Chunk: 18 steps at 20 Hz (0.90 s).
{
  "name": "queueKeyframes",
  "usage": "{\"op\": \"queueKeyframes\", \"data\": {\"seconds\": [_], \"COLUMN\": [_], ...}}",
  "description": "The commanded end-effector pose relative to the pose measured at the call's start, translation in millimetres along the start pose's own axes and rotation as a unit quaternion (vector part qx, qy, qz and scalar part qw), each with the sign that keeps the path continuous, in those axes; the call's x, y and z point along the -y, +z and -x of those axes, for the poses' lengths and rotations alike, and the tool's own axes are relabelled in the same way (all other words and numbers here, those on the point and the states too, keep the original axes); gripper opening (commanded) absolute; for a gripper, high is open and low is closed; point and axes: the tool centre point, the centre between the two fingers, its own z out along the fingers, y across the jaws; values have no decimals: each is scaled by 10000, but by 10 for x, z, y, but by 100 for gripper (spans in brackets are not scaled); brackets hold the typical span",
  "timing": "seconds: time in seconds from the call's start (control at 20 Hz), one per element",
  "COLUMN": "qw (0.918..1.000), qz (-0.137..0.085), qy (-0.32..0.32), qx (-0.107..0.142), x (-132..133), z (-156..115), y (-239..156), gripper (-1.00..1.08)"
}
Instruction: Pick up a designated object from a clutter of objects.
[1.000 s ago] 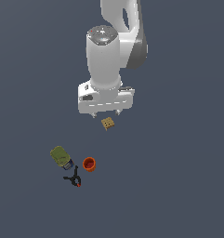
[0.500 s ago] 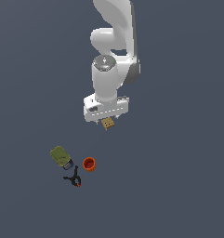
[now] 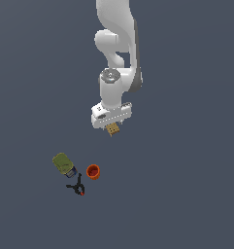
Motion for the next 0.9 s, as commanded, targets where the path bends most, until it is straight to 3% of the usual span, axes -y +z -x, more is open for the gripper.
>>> {"op": "queueKeyframes", "data": {"seconds": [0.0, 0.85], "qw": [9999, 9996], "qz": [2, 1], "qy": [-108, -271], "qx": [-12, -18], "x": [40, 109], "z": [83, 228], "y": [91, 301], "gripper": [100, 100]}}
